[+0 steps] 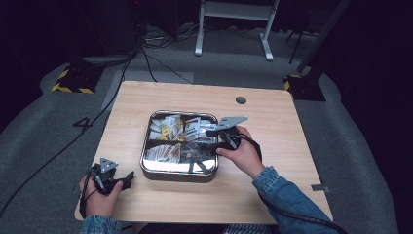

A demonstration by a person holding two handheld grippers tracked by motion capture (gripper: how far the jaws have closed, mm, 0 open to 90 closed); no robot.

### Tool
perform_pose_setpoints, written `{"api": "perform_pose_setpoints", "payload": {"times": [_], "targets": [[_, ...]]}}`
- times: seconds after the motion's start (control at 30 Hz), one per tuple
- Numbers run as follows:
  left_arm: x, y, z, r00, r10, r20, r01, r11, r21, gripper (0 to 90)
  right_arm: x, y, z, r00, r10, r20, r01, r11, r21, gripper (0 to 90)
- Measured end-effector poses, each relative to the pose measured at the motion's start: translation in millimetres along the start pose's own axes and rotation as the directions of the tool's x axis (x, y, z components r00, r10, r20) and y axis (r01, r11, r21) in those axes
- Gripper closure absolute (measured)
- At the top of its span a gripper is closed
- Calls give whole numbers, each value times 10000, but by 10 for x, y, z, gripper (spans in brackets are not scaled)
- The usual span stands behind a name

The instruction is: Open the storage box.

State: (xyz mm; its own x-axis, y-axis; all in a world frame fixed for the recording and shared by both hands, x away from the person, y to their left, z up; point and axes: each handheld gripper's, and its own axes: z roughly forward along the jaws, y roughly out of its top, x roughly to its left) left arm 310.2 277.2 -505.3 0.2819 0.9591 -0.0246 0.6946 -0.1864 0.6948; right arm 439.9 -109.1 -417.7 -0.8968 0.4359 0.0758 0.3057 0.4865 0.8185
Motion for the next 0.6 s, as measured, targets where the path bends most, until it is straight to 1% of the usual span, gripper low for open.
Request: {"api": "perform_pose_setpoints", "payload": {"times": [0.07, 0.13, 0.17, 0.2, 0.23, 0.3, 0.47, 0.5, 0.6], "targets": [[1, 1, 0, 10000, 3, 7, -3, 10000, 5, 184, 41, 80, 115, 9998, -196, -94, 198, 9997, 168, 364], [1, 4, 3, 10000, 34, 1, -34, 10000, 15, 183, 59, 121, 175, 9995, -284, -116, 286, 9993, 220, 365], [1, 4, 3, 10000, 34, 1, -34, 10000, 15, 181, 59, 121, 175, 9995, -284, -116, 286, 9993, 220, 365], [-1, 5, 5, 10000, 12, 20, -12, 10000, 9, 180, 74, 158, 246, 9994, -326, -138, 330, 9990, 298, 369], [-4, 7, 8, 10000, -7, 25, 7, 10000, -9, 180, 74, 158, 246, 9994, -326, -138, 330, 9990, 298, 369], [-6, 9, 10, 10000, -19, 52, 19, 10000, -4, 179, 75, 186, 329, 9994, -288, -166, 294, 9987, 408, 374], [-5, 10, 11, 10000, 10, 43, -10, 10000, -7, 179, 54, 227, 442, 9997, -219, -81, 223, 9984, 523, 390], [-5, 10, 11, 10000, 10, 43, -10, 10000, -7, 179, 54, 227, 442, 9997, -219, -81, 223, 9984, 523, 390], [-5, 10, 11, 10000, 9, 44, -9, 10000, -8, 179, 65, 254, 539, 9998, -182, -97, 187, 9980, 606, 425]]}}
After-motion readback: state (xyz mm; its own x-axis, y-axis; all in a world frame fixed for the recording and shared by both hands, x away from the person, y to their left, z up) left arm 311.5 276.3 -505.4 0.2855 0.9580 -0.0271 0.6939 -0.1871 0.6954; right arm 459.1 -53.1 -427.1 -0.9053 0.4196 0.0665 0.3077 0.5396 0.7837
